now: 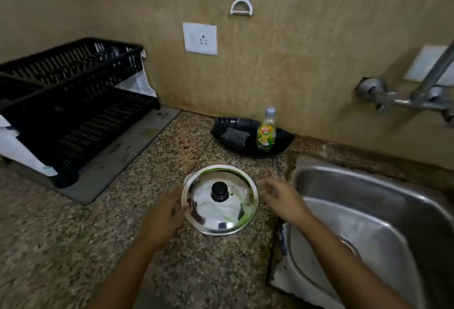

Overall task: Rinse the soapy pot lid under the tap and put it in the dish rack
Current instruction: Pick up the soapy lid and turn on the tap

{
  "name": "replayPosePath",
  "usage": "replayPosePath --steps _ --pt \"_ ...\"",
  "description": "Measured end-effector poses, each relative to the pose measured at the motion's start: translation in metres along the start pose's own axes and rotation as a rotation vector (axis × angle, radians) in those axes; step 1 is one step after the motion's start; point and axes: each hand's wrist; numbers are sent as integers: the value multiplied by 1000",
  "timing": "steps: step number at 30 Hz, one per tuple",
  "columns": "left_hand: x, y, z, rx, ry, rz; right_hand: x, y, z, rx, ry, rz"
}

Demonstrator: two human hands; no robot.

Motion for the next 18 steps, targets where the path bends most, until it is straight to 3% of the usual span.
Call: replayPosePath --steps 5,10,18 --pt "0 29 26 26 216 106 -39 31 15 3 -169 -20" --pt "0 37 34 52 280 162 -67 46 43 56 -295 61" --pt "0 43 36 37 331 41 -92 71 53 -19 -368 112"
Point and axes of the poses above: each hand's wrist, its own y-axis towards the middle knuckle, its own x-axis out of the back of the hand, z = x × y, and after that the axes turned 6 degrees about z, right-handed
